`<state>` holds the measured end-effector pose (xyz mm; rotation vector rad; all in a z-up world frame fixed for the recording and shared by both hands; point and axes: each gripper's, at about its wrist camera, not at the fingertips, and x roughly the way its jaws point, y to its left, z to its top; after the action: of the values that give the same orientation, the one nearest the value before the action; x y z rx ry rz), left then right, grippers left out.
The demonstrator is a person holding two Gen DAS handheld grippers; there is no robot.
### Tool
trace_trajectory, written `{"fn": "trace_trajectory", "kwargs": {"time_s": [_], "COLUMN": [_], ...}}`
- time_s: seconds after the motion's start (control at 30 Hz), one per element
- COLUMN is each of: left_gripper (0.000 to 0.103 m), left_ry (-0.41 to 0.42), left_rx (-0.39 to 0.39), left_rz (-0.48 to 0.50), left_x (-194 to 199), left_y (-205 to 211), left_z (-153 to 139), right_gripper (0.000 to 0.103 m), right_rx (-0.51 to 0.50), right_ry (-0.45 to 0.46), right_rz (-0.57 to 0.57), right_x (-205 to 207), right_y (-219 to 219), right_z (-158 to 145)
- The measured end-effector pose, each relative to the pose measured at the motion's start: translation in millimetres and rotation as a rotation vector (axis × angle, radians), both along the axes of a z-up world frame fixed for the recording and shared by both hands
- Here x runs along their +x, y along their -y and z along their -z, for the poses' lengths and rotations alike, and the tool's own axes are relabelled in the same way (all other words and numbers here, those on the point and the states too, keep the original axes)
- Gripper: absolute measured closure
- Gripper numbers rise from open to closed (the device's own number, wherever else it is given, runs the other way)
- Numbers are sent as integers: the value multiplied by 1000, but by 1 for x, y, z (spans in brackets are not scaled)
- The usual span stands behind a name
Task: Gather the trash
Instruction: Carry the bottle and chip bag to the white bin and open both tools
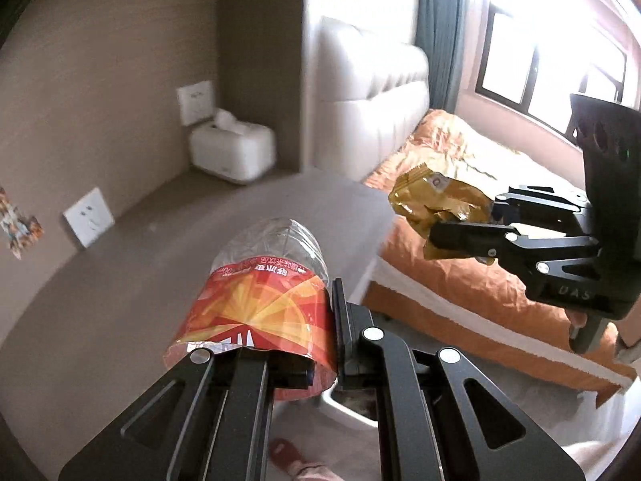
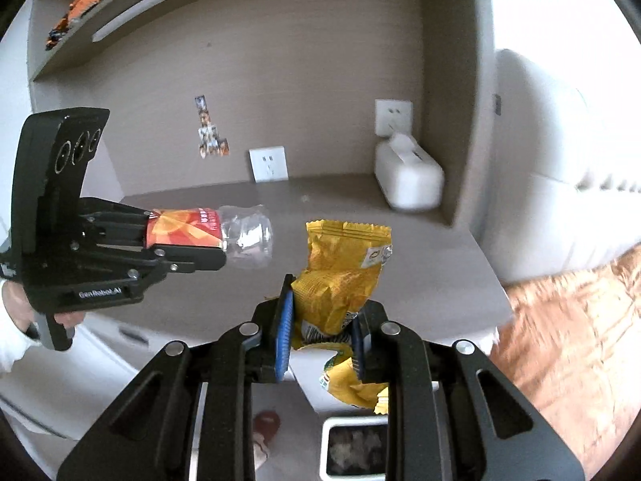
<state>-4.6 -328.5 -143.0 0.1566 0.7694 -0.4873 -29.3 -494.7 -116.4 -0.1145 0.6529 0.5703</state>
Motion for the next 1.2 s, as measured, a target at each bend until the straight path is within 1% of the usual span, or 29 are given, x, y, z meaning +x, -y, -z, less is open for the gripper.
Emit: {"fn": "trace_trajectory", "kwargs": {"time_s": [0.07,0.13,0.23,0.3,0.4,0.43,0.5,0.6,0.67,0.7,0.73,0.77,0.8,0.83,0.9,0.93,0.97,1.03,1.13,1.2], "left_gripper": [96,96,96,96,96,96,96,96,96,96,96,96,96,96,96,96,96,96,96,96], "left_ry": [-23,-36,-93,-129,-187,-220,-256,-338,-365,-372,-377,-392,-414,-420,-442,-454,-467,-494,-505,-516], "left_rx": [-6,9,19,13,11,18,23,8,27,30,32,35,31,26,18,14,8,14,68,72], "left_rz": [3,13,17,24,35,31,31,33,30,33,30,28,30,37,53,54,55,53,60,58], "left_x": [-15,-30,-46,-52,-55,-53,-51,-44,-38,-37,-35,-34,-30,-28,-23,-20,-18,-13,-12,-8], "left_y": [24,51,80,92,109,114,120,124,128,129,128,129,128,129,130,130,131,132,142,144], "left_z": [14,30,58,74,108,128,157,214,258,272,294,312,336,353,388,402,416,450,491,509], "right_gripper": [78,78,78,78,78,78,78,78,78,78,78,78,78,78,78,78,78,78,78,78], "right_rx": [-1,4,6,14,27,29,40,35,39,40,34,32,35,36,13,2,-5,-6,14,12], "right_ry": [-15,-46,-88,-115,-185,-204,-259,-307,-329,-341,-355,-367,-382,-404,-421,-437,-446,-477,-512,-518], "right_rz": [2,6,20,33,48,52,57,65,68,68,71,73,73,67,54,44,40,28,24,23], "right_x": [-14,-23,-31,-33,-32,-31,-27,-18,-10,-6,-1,2,6,11,14,16,18,22,27,31], "right_y": [21,39,57,66,78,80,87,91,92,92,92,91,92,91,88,86,85,84,85,85], "right_z": [9,22,45,62,99,110,142,191,225,243,267,282,299,324,359,379,392,427,467,488]}}
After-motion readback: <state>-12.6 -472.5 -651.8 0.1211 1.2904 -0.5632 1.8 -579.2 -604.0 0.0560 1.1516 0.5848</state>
